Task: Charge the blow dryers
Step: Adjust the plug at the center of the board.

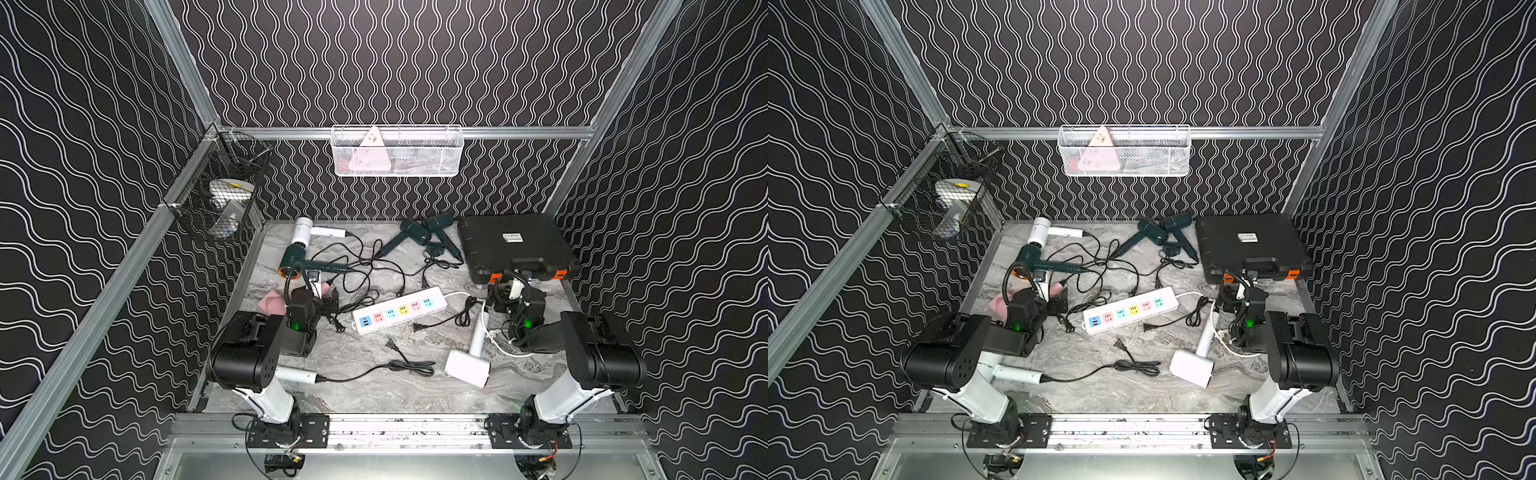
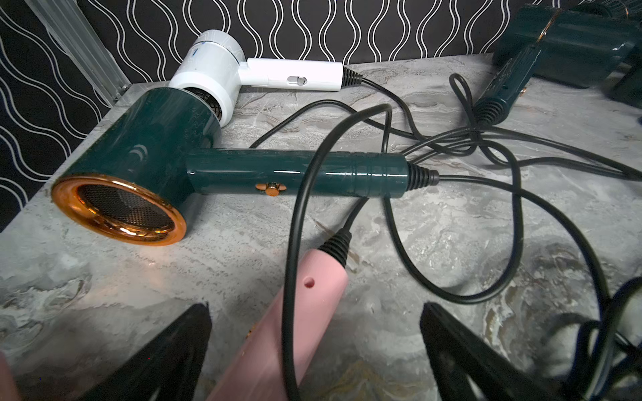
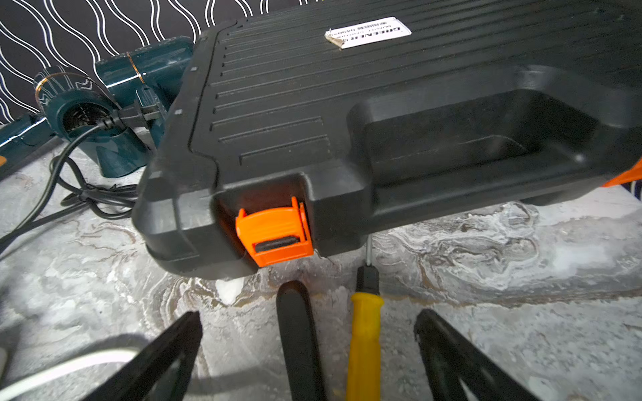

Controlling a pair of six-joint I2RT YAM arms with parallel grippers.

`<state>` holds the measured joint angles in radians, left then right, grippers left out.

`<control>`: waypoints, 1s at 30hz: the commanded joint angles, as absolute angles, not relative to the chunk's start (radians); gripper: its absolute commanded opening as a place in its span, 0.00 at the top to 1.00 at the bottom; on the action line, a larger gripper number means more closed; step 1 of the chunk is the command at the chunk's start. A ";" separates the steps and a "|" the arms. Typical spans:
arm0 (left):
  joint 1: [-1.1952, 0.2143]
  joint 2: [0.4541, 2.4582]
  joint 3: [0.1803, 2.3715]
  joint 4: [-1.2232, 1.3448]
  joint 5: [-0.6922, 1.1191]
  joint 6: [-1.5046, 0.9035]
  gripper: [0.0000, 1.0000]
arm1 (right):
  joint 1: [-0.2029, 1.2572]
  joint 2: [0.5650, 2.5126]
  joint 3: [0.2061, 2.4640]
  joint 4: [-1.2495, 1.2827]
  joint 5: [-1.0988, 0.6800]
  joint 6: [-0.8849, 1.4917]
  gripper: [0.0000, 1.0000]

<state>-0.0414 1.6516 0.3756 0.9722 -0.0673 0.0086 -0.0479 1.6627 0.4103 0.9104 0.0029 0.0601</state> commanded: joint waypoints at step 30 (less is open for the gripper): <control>-0.110 1.479 0.363 0.885 -0.168 0.047 0.01 | -0.031 1.605 0.434 0.859 -0.008 0.035 0.00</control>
